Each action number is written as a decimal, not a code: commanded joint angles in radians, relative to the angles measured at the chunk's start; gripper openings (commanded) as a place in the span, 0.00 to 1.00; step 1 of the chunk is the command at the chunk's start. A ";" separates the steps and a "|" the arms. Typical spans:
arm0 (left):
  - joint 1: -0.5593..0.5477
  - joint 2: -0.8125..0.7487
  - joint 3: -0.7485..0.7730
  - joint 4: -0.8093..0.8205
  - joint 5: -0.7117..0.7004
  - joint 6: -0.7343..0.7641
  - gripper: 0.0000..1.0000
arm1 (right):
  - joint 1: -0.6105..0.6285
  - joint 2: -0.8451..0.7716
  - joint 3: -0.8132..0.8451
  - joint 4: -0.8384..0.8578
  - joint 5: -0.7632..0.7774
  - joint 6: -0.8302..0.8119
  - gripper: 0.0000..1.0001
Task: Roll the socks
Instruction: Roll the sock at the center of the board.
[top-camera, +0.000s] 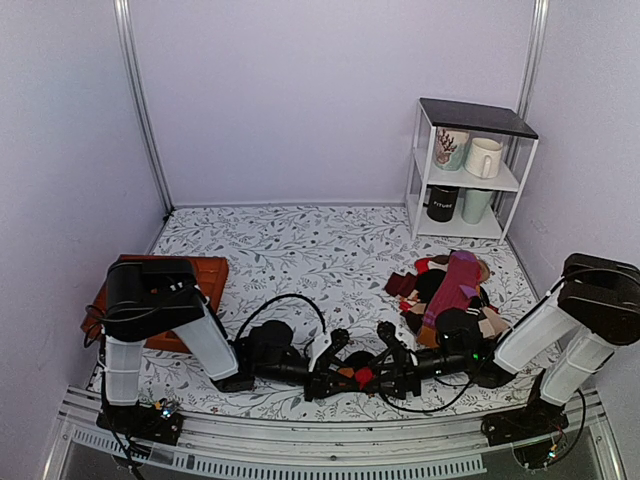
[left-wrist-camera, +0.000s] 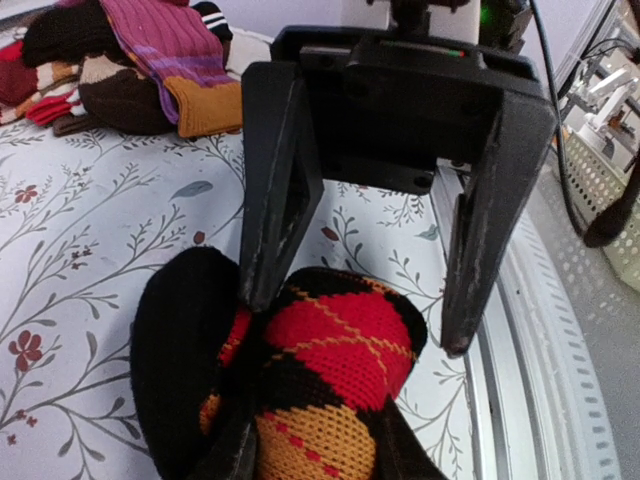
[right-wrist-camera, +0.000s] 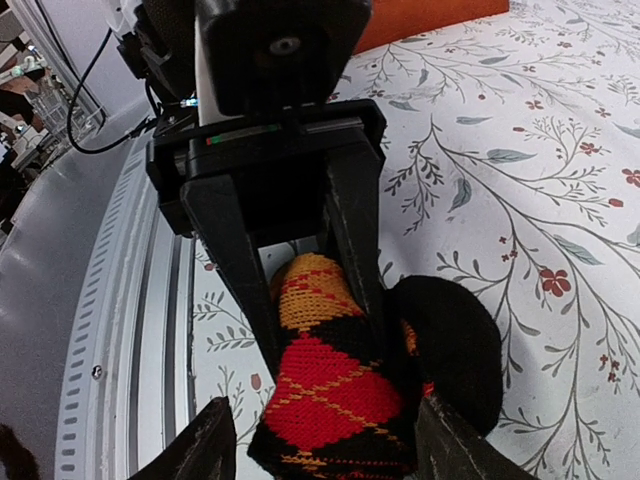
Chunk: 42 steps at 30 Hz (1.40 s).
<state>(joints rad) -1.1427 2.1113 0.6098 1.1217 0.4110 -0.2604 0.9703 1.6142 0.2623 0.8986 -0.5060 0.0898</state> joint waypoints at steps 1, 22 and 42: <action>-0.029 0.132 -0.065 -0.479 0.026 -0.031 0.00 | 0.008 0.026 0.014 0.014 0.065 0.010 0.63; -0.026 0.003 -0.033 -0.539 -0.165 0.052 0.35 | -0.008 0.168 0.127 -0.279 0.022 0.149 0.08; -0.121 -0.502 -0.269 -0.242 -0.683 0.312 0.99 | -0.086 0.301 0.245 -0.547 -0.056 0.258 0.07</action>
<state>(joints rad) -1.2583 1.6543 0.3561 0.8001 -0.2077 -0.0113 0.9012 1.8225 0.5205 0.6769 -0.6506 0.3237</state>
